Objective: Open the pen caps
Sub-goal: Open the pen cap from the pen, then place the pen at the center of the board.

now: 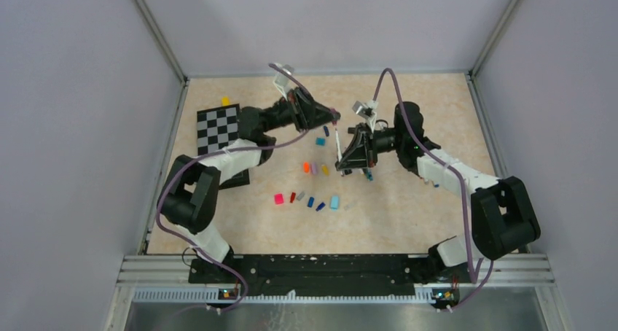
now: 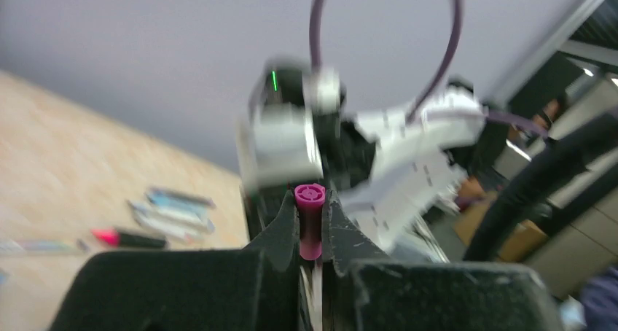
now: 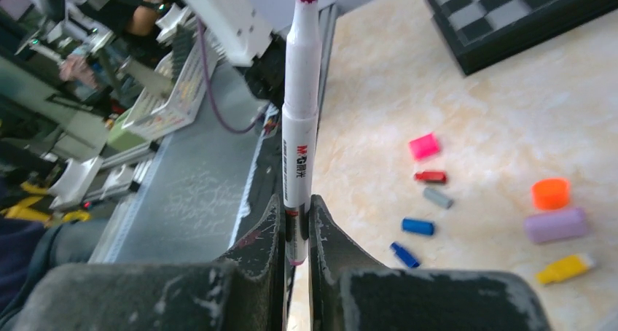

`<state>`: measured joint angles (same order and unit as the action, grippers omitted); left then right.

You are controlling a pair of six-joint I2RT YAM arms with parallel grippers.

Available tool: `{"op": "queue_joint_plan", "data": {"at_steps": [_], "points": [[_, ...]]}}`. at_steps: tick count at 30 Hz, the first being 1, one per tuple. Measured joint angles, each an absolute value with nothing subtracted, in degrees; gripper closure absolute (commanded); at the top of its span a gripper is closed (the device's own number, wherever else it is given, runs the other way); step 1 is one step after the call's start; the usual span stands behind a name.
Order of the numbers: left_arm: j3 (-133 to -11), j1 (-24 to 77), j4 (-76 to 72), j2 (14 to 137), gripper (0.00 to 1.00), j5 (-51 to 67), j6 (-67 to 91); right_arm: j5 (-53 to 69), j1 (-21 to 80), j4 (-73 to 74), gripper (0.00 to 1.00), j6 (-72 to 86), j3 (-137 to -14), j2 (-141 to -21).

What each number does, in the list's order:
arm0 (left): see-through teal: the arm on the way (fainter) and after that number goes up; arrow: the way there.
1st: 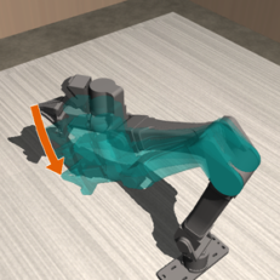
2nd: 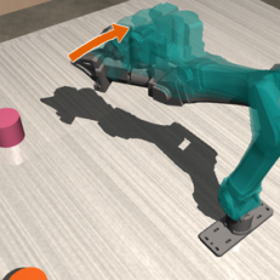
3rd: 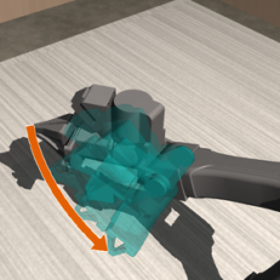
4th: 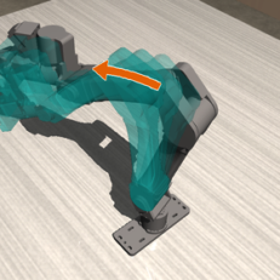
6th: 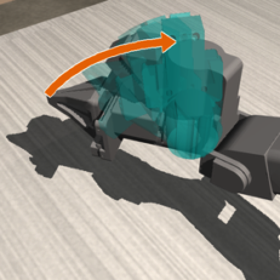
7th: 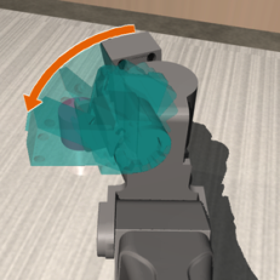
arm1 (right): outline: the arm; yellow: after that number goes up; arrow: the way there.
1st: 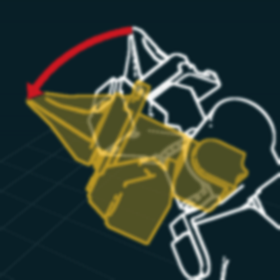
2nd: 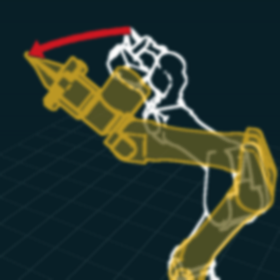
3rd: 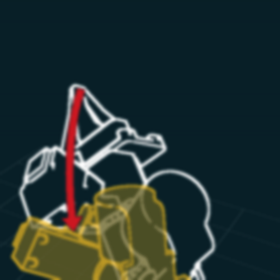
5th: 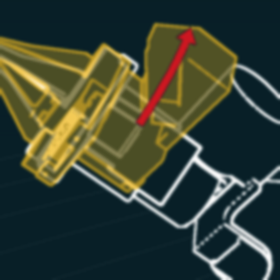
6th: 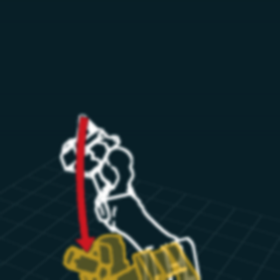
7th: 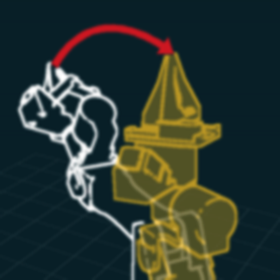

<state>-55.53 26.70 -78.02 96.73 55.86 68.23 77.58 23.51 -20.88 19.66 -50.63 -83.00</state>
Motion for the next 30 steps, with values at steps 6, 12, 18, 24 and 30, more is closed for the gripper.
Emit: {"op": "queue_joint_plan", "data": {"at_steps": [6, 12, 18, 24, 30], "points": [[-71.57, 16.56, -76.16, 96.2, 1.0, 44.01, 67.51, 81.19, 24.03, -17.67, 1.0, 16.05, -43.66, -82.02], [-76.6, 16.1, -76.2, 95.64, 1.0, 37.82, 67.31, 80.47, 22.94, -11.55, 1.0, 9.96, -41.71, -80.99], [-67.51, 16.58, -68.86, 89.84, 1.0, 37.87, 62.52, 72.23, 14.35, 1.28, 1.0, -3.53, -44.51, -78.0], [-57.74, 16.67, -54.76, 78.74, 1.0, 36.51, 52.25, 61.45, 8.21, 10.17, 1.0, -13.45, -46.83, -75.77], [-52.95, 16.8, -45.21, 72.12, 1.0, 35.9, 46.04, 52.8, 0.71, 17.1, 1.0, -17.58, -54.02, -79.35]]}}
